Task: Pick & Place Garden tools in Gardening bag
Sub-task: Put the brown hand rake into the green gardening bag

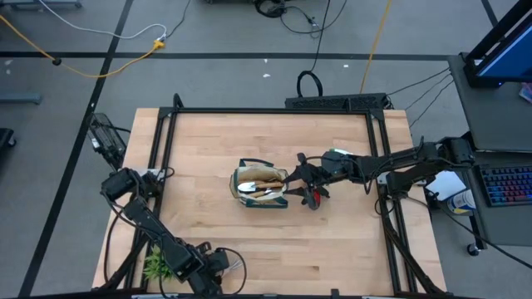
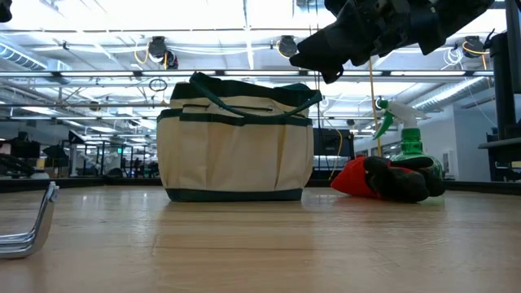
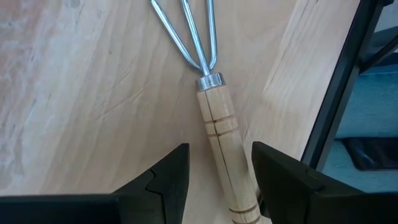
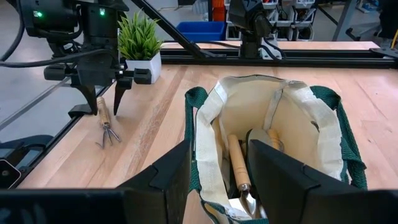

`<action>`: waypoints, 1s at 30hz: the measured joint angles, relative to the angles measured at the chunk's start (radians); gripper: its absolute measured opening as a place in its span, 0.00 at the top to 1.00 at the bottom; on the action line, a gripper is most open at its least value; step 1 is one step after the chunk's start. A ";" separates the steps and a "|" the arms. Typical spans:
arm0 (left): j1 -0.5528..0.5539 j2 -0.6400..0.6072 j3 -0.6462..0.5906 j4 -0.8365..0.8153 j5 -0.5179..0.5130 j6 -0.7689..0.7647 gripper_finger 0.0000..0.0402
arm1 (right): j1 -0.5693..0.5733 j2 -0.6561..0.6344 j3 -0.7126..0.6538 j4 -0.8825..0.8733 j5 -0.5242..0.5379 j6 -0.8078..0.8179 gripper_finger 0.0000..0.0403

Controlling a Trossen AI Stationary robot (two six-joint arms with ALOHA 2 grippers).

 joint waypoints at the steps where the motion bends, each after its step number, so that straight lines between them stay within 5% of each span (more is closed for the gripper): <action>1: 0.000 0.000 0.000 0.000 -0.001 0.000 0.56 | 0.000 0.000 0.000 0.000 0.000 0.002 0.61; 21: -0.013 0.047 0.002 0.009 -0.007 0.018 0.56 | 0.000 0.000 0.000 -0.001 -0.001 0.045 0.61; 30: -0.006 0.048 0.000 -0.001 -0.012 0.026 0.75 | 0.000 0.000 0.000 -0.001 0.000 0.045 0.61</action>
